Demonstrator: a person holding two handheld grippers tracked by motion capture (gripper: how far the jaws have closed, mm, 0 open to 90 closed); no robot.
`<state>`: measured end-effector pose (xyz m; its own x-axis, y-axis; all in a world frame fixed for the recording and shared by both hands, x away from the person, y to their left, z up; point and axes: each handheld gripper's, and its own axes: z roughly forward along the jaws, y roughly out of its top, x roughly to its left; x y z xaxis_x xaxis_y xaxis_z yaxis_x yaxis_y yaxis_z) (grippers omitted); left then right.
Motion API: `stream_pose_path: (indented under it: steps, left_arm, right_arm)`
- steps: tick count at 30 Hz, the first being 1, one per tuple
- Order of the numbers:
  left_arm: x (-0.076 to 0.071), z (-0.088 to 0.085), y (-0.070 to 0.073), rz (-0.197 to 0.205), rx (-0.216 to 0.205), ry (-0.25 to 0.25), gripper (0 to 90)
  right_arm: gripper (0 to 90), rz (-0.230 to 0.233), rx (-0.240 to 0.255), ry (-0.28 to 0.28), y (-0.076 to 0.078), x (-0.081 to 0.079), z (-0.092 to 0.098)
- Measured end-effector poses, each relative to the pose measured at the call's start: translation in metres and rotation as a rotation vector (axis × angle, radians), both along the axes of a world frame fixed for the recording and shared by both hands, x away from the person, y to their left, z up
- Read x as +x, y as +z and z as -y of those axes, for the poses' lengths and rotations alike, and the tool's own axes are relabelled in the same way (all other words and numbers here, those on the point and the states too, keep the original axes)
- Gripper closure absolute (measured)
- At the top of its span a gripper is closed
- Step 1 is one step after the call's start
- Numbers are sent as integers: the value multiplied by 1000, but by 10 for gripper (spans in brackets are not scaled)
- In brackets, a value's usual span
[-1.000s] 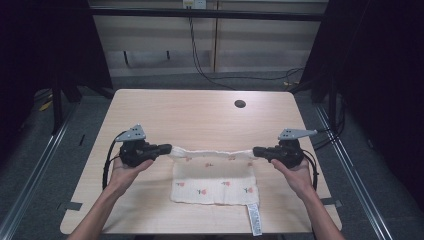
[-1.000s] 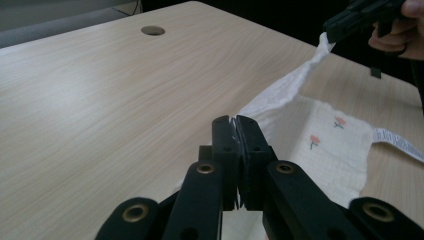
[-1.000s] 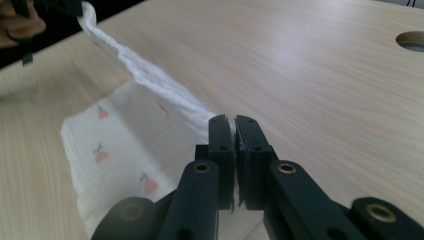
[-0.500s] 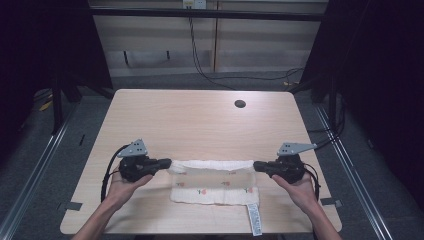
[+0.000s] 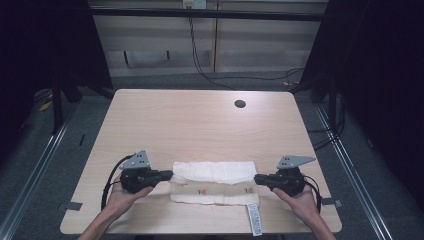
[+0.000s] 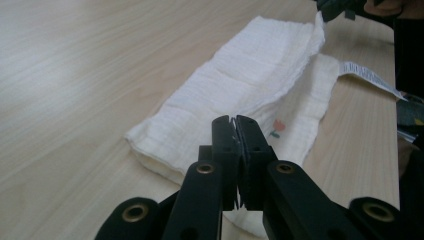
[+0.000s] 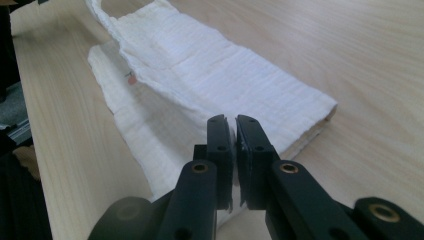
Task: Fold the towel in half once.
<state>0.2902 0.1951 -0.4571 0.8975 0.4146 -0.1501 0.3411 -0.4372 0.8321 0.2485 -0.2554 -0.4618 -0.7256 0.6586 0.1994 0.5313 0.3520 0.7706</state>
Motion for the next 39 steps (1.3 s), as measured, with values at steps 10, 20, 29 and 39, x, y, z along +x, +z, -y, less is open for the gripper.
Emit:
stream_pose_path:
  steps: [10,20,29,39]
  left_arm:
    - [-18,9,-17,-11,105,-86,877]
    - [-24,10,-24,-33,154,-135,820]
    - [-24,5,-17,-72,54,-130,685]
    - [4,17,-28,-99,115,-53,673]
  right_arm:
    - [841,-50,-44,28,-18,-11,-2]
    - [789,-82,-72,54,-27,-18,-4]
    - [671,-77,-43,49,-23,-22,-1]
    - [599,-30,-85,-18,-21,-7,-10]
